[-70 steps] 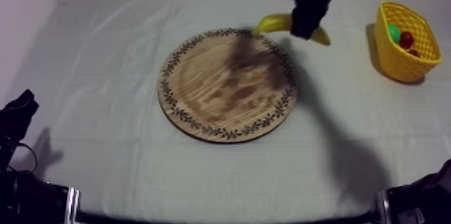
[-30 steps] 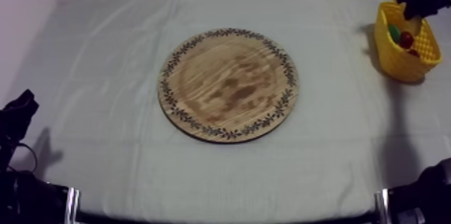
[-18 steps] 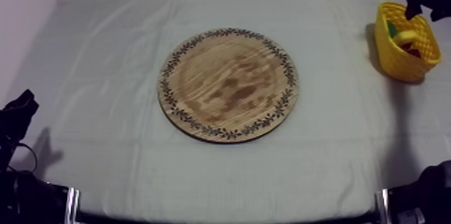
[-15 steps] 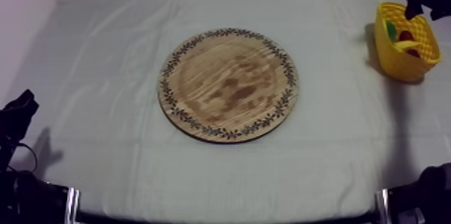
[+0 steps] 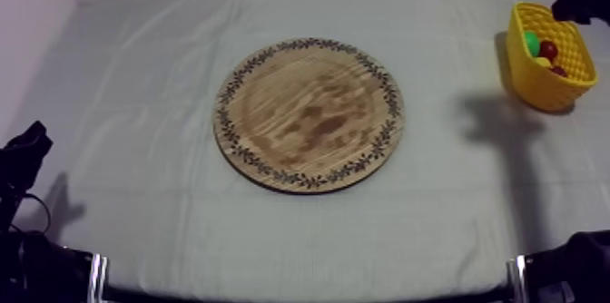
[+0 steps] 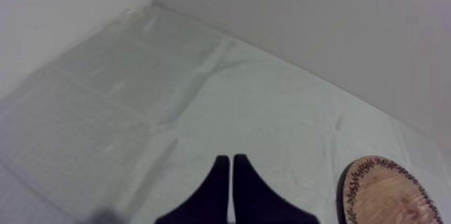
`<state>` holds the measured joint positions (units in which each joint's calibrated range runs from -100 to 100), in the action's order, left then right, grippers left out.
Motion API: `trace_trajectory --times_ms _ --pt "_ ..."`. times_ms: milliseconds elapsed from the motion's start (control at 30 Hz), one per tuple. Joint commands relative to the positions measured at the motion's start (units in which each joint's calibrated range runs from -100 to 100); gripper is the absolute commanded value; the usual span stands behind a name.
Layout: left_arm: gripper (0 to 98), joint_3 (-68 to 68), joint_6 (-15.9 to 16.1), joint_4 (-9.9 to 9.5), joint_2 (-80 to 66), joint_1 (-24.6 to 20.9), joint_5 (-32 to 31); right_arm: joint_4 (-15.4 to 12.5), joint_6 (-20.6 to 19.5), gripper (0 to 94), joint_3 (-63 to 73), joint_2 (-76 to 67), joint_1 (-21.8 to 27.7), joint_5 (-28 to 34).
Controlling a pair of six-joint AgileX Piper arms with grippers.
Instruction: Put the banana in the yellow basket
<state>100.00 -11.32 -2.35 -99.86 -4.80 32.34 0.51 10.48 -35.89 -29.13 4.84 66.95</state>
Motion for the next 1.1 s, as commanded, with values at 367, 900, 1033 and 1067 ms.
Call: trace_trajectory --times_ms 367,900,1033,1067 --pt "0.1 0.0 0.0 -0.02 0.0 0.0 0.0 0.6 -3.9 5.4 -32.2 -32.2 -6.1 -13.6" --pt "0.1 0.0 0.0 -0.02 0.0 0.0 0.0 -1.1 -4.0 0.3 -60.4 -56.4 -7.6 -24.7" --pt "0.1 0.0 0.0 -0.02 0.0 0.0 0.0 -1.7 -5.0 0.2 -62.3 -58.8 -7.4 -25.3" --pt "0.1 0.0 0.0 -0.02 0.0 0.0 0.0 -1.8 -5.5 0.2 -62.4 -59.2 -7.3 -25.5"
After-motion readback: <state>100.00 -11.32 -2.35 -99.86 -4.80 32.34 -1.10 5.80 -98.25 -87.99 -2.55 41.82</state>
